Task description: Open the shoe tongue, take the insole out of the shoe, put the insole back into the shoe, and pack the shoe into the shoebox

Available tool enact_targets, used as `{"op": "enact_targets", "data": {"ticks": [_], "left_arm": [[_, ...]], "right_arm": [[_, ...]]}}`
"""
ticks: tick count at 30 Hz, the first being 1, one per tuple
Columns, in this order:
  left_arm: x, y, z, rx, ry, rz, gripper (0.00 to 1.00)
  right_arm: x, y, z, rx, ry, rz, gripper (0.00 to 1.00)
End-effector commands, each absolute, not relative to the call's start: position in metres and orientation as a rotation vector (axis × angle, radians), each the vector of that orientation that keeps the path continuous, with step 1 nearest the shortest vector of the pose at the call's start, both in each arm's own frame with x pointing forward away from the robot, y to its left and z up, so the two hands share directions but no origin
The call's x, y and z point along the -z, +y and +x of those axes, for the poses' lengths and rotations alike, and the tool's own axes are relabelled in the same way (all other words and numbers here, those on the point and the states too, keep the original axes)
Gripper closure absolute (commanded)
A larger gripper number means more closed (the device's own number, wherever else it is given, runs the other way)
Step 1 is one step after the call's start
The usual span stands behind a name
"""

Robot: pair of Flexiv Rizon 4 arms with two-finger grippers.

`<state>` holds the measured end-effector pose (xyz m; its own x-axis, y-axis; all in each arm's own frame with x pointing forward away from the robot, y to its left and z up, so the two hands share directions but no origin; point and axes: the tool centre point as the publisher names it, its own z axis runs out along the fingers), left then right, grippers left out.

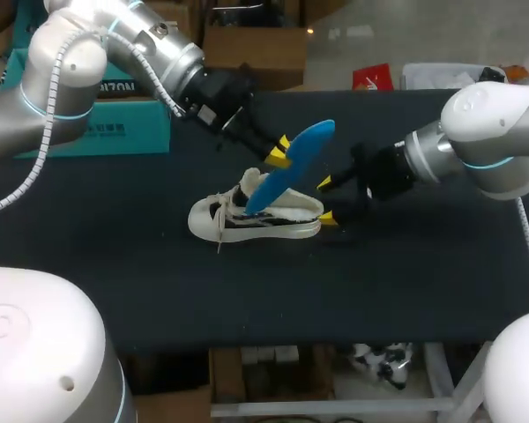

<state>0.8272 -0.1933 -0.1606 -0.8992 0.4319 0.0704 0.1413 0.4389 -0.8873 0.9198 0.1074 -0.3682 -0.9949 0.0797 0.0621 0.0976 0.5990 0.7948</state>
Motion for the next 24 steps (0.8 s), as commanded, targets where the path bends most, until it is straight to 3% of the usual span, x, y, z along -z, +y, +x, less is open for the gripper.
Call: {"op": "enact_targets", "data": {"ticks": [1,24], "left_arm": [[0.153,-0.170,0.827,-1.476,-2.376,-0.514,1.00],[0.183,-0.028,0.820,-1.517,-2.492,-0.147,1.00]], "right_arm": [[0.336,0.107,0.917,1.170,-2.881,-0.117,0.00],[0.325,0.172,0.945,0.445,-3.041,-0.120,0.00]]}}
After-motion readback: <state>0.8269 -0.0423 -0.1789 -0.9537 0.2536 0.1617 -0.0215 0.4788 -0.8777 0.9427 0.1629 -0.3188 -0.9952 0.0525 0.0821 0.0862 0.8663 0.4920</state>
